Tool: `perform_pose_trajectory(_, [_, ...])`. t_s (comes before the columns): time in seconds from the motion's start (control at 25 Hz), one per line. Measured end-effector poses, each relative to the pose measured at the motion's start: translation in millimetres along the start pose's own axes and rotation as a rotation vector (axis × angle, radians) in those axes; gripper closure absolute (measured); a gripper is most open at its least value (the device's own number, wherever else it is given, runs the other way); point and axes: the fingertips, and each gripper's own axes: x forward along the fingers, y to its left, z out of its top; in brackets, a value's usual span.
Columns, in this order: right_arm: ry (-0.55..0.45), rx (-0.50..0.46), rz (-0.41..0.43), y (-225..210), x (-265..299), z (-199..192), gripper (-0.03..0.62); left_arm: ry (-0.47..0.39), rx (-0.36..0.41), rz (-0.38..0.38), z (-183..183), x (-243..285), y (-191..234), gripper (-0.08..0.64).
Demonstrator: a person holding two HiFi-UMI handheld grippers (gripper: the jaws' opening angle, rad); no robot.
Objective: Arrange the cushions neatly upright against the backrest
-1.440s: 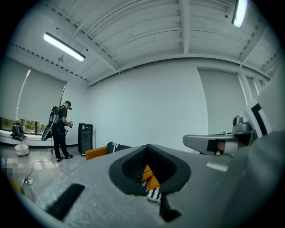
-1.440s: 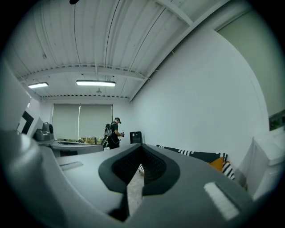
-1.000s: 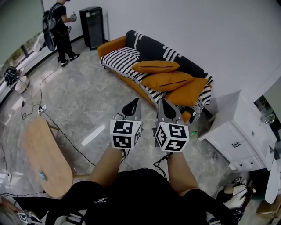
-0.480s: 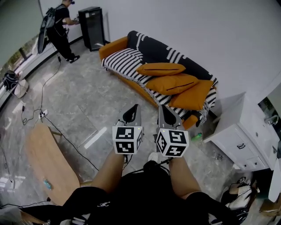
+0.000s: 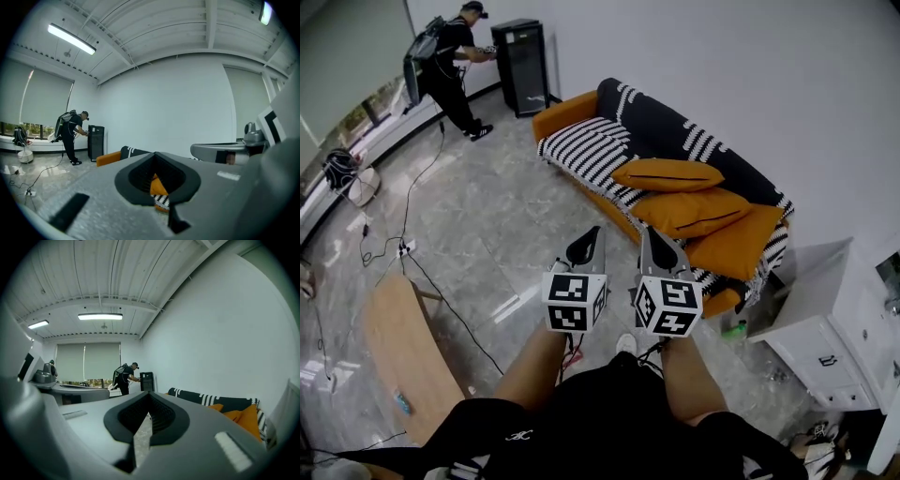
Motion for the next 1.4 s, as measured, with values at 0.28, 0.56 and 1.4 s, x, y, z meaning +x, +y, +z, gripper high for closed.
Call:
perform_pose_trajectory(0.28, [-0.027, -0.005, 0.031, -59, 84, 36, 0.584, -0.015, -0.005, 0.050, 33, 99, 12, 0.552])
perform_pose_trajectory(0.56, [-0.024, -0.022, 0.071, -108, 138, 42, 0.584, -0.038, 0.003, 0.144, 46, 177, 20, 0.552])
perform_pose_trajectory(1.4, [0.036, -0.037, 0.062, -176, 232, 21, 0.584, -0.009, -0.076, 0.060, 33, 308, 22, 0.552])
